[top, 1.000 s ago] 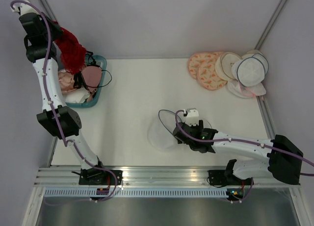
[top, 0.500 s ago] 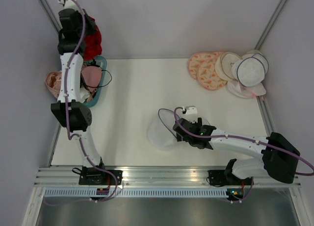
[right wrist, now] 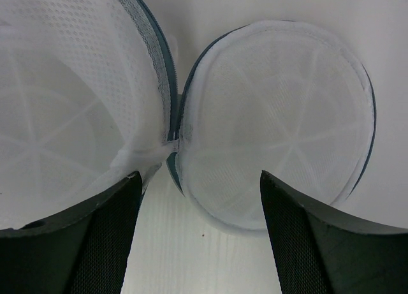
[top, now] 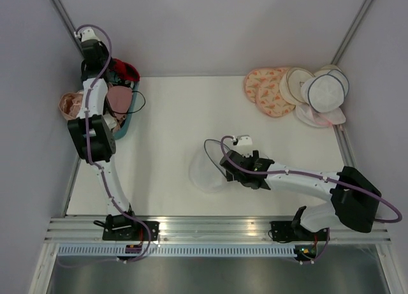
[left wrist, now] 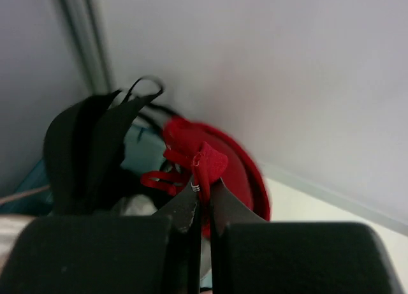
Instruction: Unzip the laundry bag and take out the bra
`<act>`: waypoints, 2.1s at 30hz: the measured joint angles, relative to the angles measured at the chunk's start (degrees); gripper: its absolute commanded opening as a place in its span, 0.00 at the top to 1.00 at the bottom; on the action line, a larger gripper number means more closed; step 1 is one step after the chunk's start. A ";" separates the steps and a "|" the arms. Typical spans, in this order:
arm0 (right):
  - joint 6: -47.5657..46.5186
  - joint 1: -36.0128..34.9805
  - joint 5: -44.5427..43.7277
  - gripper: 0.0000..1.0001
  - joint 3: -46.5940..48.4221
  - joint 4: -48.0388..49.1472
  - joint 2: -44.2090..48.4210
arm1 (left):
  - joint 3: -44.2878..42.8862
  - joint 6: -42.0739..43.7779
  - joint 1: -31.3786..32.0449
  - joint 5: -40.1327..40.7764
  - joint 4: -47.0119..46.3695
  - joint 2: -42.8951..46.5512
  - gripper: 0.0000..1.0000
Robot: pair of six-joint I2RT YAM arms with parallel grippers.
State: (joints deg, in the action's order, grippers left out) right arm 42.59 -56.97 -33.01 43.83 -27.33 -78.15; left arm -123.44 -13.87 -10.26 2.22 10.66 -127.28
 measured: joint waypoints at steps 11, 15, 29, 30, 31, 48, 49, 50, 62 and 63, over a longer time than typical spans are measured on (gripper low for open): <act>-0.68 -0.02 1.25 0.20 3.93 0.35 -7.15 | 35.01 -4.68 -4.94 12.52 -21.00 12.87 0.98; -0.76 0.00 1.40 0.20 3.96 0.37 -7.21 | 37.27 -7.50 -9.20 14.47 -23.69 14.91 0.98; -0.83 0.00 1.68 0.13 3.96 0.35 -6.29 | 48.28 -13.70 -12.44 14.03 -25.31 18.23 0.31; -0.81 0.00 1.64 0.11 3.96 0.33 -5.84 | 50.05 -14.23 -12.20 13.70 -25.33 19.45 0.16; -0.76 -0.02 1.51 0.07 3.96 0.35 -5.25 | 51.78 -14.60 -11.82 13.55 -25.22 20.94 0.05; 13.27 3.21 -8.76 0.02 -4.81 -4.59 14.80 | 70.93 -16.09 16.00 8.63 -19.52 56.50 0.00; 14.73 3.93 -9.01 0.02 -6.36 -4.83 16.11 | 72.74 -16.20 18.56 5.99 -19.15 58.64 0.00; 15.87 4.55 -9.16 0.02 -7.98 -4.92 17.55 | 74.25 -16.35 20.74 3.58 -18.67 60.39 0.00; 26.18 6.69 -5.97 0.02 -21.75 -0.96 24.63 | 93.59 -21.79 40.61 -19.89 -14.97 78.25 0.00; 26.49 6.69 -5.53 0.02 -22.36 -0.24 24.63 | 94.68 -22.45 40.74 -20.81 -14.82 80.59 0.00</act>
State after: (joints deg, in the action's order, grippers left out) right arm 69.08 -50.28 -38.54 21.47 -27.57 -53.52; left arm -28.75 -36.32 30.48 -18.59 -4.16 -46.70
